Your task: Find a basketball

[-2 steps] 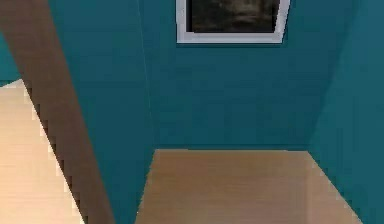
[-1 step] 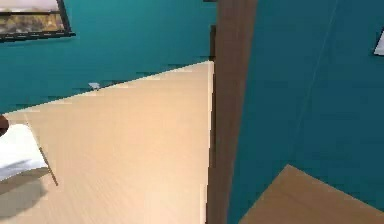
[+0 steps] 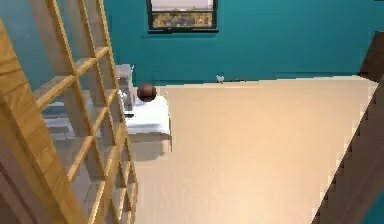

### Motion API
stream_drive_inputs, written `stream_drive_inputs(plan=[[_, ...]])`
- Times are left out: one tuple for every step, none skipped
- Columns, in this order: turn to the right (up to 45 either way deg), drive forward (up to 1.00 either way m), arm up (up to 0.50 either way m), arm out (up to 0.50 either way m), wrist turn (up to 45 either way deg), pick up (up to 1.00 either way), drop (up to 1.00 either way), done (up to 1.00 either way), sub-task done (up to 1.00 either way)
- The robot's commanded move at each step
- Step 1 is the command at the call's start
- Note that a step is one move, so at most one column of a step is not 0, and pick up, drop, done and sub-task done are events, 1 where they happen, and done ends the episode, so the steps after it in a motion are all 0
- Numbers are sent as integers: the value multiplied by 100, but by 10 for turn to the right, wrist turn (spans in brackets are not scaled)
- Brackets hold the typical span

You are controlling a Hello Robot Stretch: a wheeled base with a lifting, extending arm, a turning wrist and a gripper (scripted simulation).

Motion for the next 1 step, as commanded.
stream_drive_inputs(plan=[[0,100,0,0,0,0,0,0,0]])
